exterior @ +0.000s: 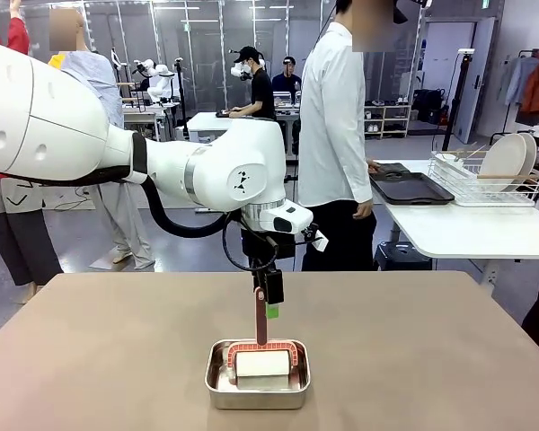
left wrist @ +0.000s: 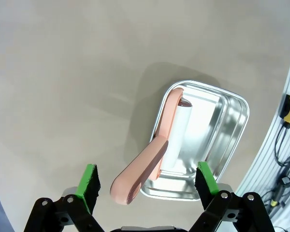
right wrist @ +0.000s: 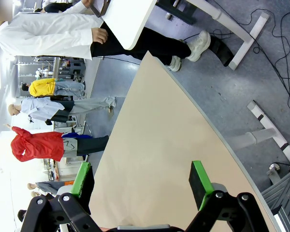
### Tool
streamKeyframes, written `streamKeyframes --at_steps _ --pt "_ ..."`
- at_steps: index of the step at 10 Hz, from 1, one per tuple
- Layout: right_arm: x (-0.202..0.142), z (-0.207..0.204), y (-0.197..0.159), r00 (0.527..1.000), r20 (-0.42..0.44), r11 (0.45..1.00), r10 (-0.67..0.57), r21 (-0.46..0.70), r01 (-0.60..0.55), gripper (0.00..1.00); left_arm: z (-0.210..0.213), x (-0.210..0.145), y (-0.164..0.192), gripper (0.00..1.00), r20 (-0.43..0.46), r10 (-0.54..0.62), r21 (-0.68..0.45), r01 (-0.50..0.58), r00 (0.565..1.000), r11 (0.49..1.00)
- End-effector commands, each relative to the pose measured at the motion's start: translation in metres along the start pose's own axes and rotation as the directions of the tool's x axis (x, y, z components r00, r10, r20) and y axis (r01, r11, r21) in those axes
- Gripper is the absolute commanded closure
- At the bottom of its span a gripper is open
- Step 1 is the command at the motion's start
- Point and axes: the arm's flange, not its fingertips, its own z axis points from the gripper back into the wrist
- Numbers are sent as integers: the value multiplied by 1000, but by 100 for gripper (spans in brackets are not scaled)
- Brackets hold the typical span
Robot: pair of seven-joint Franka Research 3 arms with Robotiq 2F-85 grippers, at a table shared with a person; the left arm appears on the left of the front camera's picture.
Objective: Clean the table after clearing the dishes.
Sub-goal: Place the Lint Roller back on top of the Airtight Container.
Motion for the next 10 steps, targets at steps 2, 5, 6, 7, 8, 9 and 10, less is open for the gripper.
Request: streamKeyframes --at_steps 2,5,6,7,8,9,10 --pt "0 2 0 1000 -7 1000 7 -1 -7 0 0 0 0 0 0 0 0 0 1000 1000" --pt "0 2 0 1000 -7 1000 7 -1 -7 0 78 -32 58 0 165 348 -195 -315 923 929" --pt "0 2 0 1000 -7 1000 7 -1 -7 0 105 -69 77 0 242 499 -329 -413 832 849" --pt "0 2 0 1000 -7 1000 7 -1 -7 0 128 -126 100 0 307 658 -483 -484 688 730" --pt "0 2 0 1000 -7 1000 7 -1 -7 0 139 -184 120 0 354 767 -557 -538 535 633" --pt "0 2 0 1000 -7 1000 7 -1 -7 0 142 -245 132 0 361 848 -671 -524 387 525" --pt "0 2 0 1000 -7 1000 7 -1 -7 0 139 -314 138 0 373 907 -718 -558 197 416"
